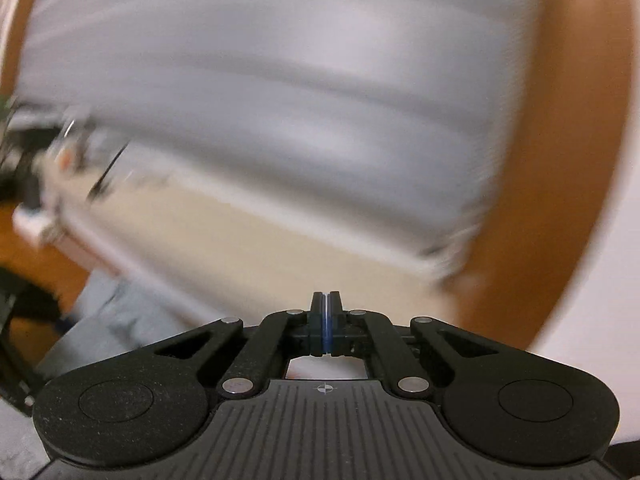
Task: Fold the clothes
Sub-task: 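Grasp the sweatshirt with the right tool, lift it and fold it over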
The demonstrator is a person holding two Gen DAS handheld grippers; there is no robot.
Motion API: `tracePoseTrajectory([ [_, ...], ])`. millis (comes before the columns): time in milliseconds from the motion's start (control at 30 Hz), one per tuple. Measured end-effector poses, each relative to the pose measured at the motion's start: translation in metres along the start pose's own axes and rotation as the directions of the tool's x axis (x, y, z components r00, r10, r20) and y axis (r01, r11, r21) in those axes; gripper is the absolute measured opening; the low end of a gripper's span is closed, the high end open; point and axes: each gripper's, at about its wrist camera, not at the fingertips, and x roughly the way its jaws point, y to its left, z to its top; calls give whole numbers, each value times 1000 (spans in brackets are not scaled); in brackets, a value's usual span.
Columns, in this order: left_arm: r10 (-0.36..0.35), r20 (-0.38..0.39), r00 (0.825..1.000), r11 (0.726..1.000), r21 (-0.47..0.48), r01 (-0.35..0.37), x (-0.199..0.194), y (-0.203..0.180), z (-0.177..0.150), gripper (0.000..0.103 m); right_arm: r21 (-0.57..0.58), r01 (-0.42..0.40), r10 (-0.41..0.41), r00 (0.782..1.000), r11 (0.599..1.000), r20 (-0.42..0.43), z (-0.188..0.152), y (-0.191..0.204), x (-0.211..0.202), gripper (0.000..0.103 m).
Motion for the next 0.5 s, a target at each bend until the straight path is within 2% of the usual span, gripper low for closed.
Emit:
tracePoseTrajectory([
  [33,-1,0,1000,1000,-3,1,0,1,0,72,31,7,-7,1000,1000,-2,1,-13,-6,0],
  [100,-2,0,1000,1000,-7,2,0,2,0,73,6,3,-3,1000,1000,-24,-4,-17,-12,1],
  [267,5,31,1000,1000,-24,-5,2,5,5,75,-69,-122,114,987,990,-109,-25,17,2,9],
  [333,0,52,999,999,-45,2,1,9,6,72,-77,-167,156,979,983,-131,-30,35,11,21],
  [400,0,63,998,998,-60,4,-1,12,8,65,-86,-202,188,970,975,-154,-36,54,25,38],
  [500,-3,78,997,997,-74,9,-3,16,9,61,-97,-250,227,952,963,-203,-42,85,51,39],
])
